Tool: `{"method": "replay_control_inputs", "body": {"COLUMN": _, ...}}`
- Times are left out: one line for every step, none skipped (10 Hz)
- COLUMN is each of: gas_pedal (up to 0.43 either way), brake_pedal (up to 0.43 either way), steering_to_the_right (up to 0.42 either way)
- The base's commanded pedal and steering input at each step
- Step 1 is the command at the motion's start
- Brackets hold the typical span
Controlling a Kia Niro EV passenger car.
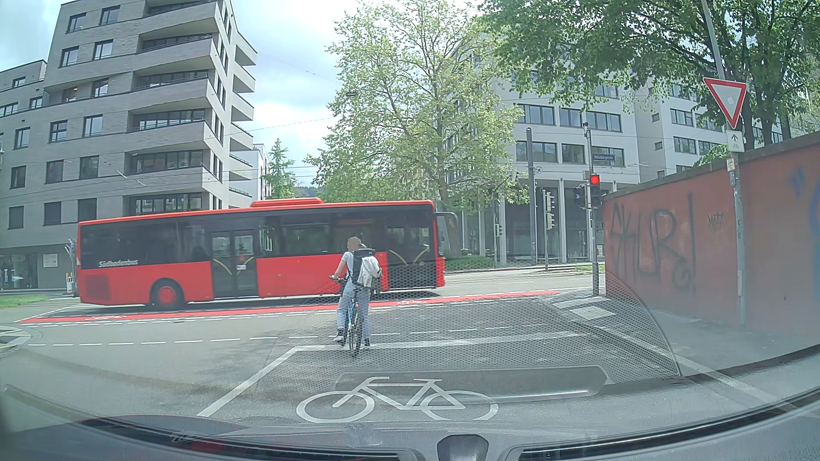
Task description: Follow the waypoints while adhering to traffic rules and regulations
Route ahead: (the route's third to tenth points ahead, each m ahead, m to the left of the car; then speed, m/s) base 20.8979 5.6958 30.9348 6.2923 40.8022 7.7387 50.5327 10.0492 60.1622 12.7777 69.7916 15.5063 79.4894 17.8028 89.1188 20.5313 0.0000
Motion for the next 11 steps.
{"method": "replay_control_inputs", "body": {"gas_pedal": 0.000, "brake_pedal": 0.226, "steering_to_the_right": -0.008}}
{"method": "replay_control_inputs", "body": {"gas_pedal": 0.000, "brake_pedal": 0.226, "steering_to_the_right": -0.008}}
{"method": "replay_control_inputs", "body": {"gas_pedal": 0.000, "brake_pedal": 0.226, "steering_to_the_right": -0.008}}
{"method": "replay_control_inputs", "body": {"gas_pedal": 0.000, "brake_pedal": 0.226, "steering_to_the_right": -0.008}}
{"method": "replay_control_inputs", "body": {"gas_pedal": 0.000, "brake_pedal": 0.226, "steering_to_the_right": -0.008}}
{"method": "replay_control_inputs", "body": {"gas_pedal": 0.000, "brake_pedal": 0.226, "steering_to_the_right": -0.008}}
{"method": "replay_control_inputs", "body": {"gas_pedal": 0.000, "brake_pedal": 0.226, "steering_to_the_right": -0.008}}
{"method": "replay_control_inputs", "body": {"gas_pedal": 0.000, "brake_pedal": 0.226, "steering_to_the_right": -0.008}}
{"method": "replay_control_inputs", "body": {"gas_pedal": 0.000, "brake_pedal": 0.226, "steering_to_the_right": -0.008}}
{"method": "replay_control_inputs", "body": {"gas_pedal": 0.000, "brake_pedal": 0.226, "steering_to_the_right": -0.008}}
{"method": "replay_control_inputs", "body": {"gas_pedal": 0.000, "brake_pedal": 0.226, "steering_to_the_right": -0.008}}
